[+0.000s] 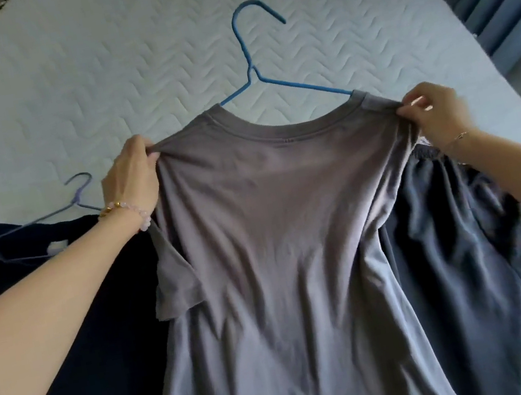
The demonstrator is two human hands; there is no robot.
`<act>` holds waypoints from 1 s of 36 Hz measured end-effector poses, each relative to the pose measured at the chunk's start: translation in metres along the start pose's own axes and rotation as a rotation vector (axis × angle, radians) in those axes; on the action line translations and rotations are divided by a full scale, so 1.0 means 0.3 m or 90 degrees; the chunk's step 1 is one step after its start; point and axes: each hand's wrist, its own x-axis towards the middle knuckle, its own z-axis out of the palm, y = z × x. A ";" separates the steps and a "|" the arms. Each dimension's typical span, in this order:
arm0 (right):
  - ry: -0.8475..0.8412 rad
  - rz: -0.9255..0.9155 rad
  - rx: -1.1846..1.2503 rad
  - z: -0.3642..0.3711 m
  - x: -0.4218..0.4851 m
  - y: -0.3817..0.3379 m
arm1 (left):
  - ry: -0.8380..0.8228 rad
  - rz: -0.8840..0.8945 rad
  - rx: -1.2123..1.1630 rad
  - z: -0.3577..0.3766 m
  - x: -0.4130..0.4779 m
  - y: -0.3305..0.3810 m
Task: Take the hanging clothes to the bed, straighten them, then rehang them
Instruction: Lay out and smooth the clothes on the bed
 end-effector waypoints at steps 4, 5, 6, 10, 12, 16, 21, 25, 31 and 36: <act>-0.019 -0.052 0.038 -0.173 -0.171 -0.042 | 0.015 0.066 0.001 -0.211 -0.100 0.035; -0.025 -0.068 0.050 -0.215 -0.218 -0.057 | 0.015 0.077 0.003 -0.265 -0.131 0.036; -0.031 -0.082 0.065 -0.259 -0.265 -0.075 | 0.018 0.089 0.005 -0.319 -0.161 0.034; 0.009 -0.129 0.174 -0.432 -0.420 -0.201 | 0.120 0.196 -0.019 -0.527 -0.247 0.018; 0.053 -0.147 0.199 -0.505 -0.455 -0.231 | 0.182 0.247 -0.068 -0.613 -0.262 0.017; 0.095 -0.146 0.202 -0.564 -0.466 -0.282 | 0.174 0.190 -0.201 -0.693 -0.236 0.011; 0.013 -0.108 0.062 -0.433 -0.324 -0.247 | -0.053 0.077 -0.195 -0.528 -0.109 -0.005; -0.038 -0.038 -0.001 -0.184 -0.130 -0.189 | -0.107 0.005 -0.064 -0.248 0.048 -0.006; -0.210 -0.023 -0.141 0.144 -0.063 -0.113 | -0.060 -0.120 -0.011 0.093 0.104 0.065; -0.273 0.028 -0.178 0.281 -0.215 0.188 | -0.165 -0.041 0.063 0.245 -0.148 -0.074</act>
